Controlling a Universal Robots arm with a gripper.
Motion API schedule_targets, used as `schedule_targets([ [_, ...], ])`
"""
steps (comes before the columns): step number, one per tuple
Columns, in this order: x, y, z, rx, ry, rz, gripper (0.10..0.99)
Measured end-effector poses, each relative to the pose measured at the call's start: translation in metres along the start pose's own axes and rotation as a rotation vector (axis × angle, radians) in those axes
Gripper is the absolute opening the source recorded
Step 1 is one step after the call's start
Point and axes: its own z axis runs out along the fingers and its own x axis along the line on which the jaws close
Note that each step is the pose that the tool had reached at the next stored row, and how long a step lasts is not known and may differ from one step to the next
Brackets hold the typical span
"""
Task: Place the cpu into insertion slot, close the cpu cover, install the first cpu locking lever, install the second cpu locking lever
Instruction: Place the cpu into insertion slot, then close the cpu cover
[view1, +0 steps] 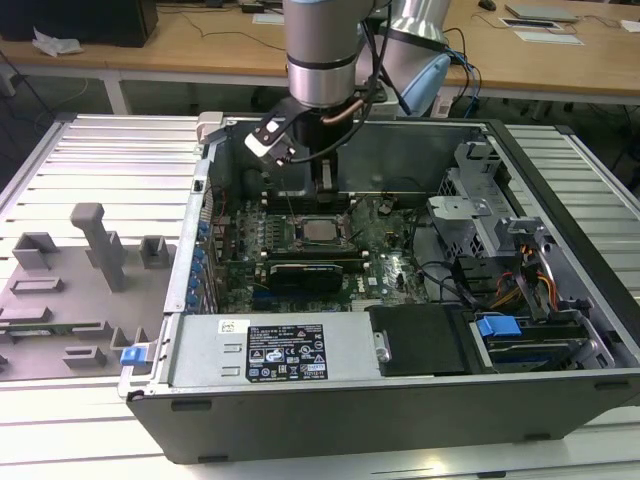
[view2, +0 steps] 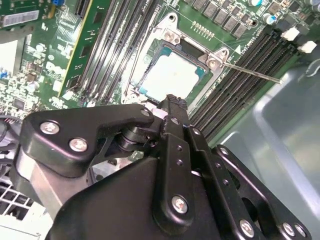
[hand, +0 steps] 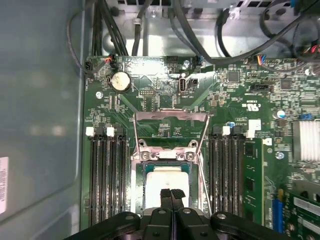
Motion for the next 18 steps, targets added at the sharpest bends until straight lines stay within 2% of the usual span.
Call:
schedule_targets([
  [18, 0.0000, 0.0002, -0.0024, 0.000, -0.0031, 0.000, 0.106],
])
